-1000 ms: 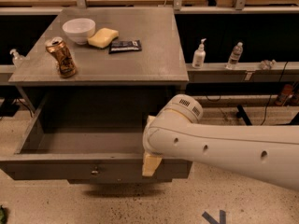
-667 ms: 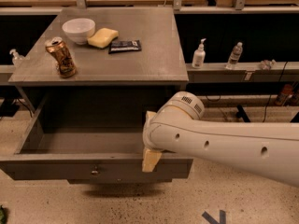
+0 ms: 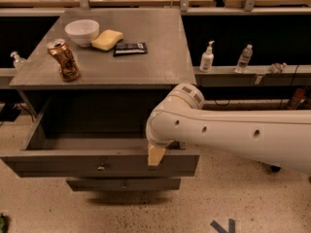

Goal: Close top drawer

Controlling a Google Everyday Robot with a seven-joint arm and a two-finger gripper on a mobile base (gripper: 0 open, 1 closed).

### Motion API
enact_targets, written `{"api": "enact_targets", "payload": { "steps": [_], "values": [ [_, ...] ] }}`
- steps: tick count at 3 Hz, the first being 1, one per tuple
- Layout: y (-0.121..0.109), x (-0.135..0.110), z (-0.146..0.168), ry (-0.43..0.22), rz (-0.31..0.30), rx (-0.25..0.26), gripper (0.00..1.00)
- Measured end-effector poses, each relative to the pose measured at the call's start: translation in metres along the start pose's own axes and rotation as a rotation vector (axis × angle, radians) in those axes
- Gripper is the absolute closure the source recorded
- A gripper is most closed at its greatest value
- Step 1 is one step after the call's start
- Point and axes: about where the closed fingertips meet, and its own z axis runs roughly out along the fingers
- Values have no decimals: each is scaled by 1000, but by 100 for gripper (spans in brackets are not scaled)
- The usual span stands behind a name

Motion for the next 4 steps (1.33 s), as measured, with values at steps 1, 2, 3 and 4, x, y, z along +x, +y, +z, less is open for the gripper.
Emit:
{"api": "enact_targets", "payload": {
  "steps": [1,2,3,4],
  "values": [
    [-2,-1,-4,0,0,0,28],
    [-27,0,8,22,22,-1,28],
    [-58,3,25,53,46,-7,27],
    [-58,3,25,53,46,-7,29]
  ]
}}
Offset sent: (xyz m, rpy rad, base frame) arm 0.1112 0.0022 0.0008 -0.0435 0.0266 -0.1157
